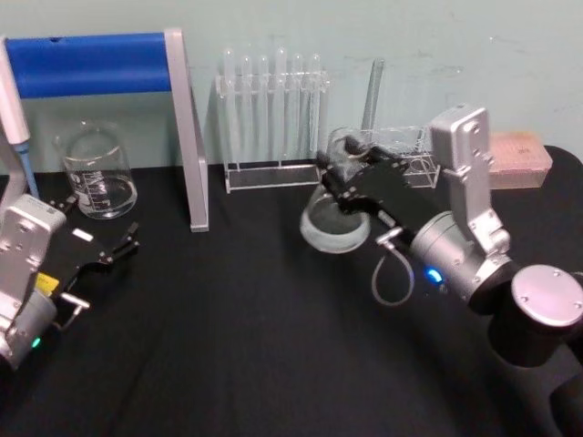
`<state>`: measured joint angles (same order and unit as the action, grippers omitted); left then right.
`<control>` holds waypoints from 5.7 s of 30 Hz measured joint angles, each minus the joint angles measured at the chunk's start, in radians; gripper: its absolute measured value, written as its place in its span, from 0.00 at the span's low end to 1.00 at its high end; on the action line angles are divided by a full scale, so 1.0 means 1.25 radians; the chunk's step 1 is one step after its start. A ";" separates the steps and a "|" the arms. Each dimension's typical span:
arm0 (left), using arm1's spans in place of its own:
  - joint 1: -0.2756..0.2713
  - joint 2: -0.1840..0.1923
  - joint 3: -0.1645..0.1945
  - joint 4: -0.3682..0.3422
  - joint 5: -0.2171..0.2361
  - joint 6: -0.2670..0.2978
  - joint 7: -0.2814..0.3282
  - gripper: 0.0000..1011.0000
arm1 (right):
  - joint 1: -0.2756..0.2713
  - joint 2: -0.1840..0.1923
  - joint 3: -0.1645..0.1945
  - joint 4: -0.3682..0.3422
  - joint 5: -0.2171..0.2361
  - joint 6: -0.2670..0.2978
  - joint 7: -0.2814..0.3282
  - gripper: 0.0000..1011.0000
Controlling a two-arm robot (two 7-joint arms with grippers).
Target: Grasp the erlenmeyer flask with one hand, shake it three times, then place it back.
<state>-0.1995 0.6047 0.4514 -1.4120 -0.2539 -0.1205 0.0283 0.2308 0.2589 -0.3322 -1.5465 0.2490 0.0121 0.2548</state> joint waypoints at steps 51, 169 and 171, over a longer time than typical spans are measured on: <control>0.000 0.000 0.000 0.000 0.000 0.000 0.000 0.99 | -0.028 0.012 -0.072 -0.051 0.007 0.036 0.126 0.45; 0.000 0.000 0.000 0.000 0.000 0.000 0.000 0.99 | 0.019 0.063 0.033 0.019 -0.020 0.005 0.019 0.45; 0.000 0.000 0.000 0.000 0.000 0.000 0.000 0.99 | 0.019 0.059 0.041 0.023 -0.024 0.005 0.016 0.45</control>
<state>-0.1995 0.6047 0.4514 -1.4120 -0.2539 -0.1205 0.0283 0.2551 0.3328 -0.2804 -1.5182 0.2195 0.0183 0.2747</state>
